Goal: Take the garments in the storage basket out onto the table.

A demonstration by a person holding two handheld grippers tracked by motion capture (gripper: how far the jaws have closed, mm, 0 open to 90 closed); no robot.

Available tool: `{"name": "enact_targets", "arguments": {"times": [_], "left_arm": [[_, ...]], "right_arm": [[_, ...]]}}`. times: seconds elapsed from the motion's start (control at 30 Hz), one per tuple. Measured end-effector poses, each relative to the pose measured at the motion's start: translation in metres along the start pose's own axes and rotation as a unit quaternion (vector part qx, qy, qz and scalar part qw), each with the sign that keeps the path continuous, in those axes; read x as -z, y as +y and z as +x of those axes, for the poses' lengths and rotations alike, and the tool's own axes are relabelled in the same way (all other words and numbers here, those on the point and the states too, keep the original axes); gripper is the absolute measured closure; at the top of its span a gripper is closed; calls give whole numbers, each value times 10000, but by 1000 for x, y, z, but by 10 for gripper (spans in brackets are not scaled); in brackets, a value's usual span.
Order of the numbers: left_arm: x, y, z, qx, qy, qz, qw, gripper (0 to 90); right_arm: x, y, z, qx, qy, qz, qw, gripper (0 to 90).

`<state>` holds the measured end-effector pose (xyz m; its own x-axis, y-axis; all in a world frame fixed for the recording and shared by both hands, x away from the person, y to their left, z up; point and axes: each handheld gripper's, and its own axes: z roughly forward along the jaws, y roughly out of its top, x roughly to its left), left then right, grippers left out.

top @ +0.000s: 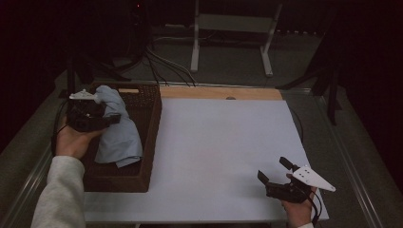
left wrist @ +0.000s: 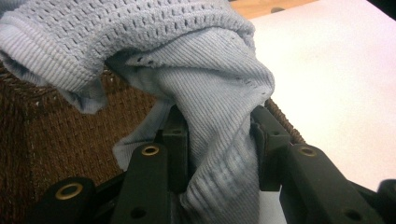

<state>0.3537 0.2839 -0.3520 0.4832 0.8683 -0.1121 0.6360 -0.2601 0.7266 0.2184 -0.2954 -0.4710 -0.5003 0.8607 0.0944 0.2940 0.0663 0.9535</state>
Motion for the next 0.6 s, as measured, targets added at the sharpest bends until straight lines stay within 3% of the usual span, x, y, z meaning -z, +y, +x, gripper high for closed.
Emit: {"name": "enact_targets", "arguments": {"times": [0.6], "left_arm": [[8, 10, -8, -155, -79, -72, 9998, 650]], "right_arm": [[0, 0, 0, -8, -1, -7, 10000, 19]]}}
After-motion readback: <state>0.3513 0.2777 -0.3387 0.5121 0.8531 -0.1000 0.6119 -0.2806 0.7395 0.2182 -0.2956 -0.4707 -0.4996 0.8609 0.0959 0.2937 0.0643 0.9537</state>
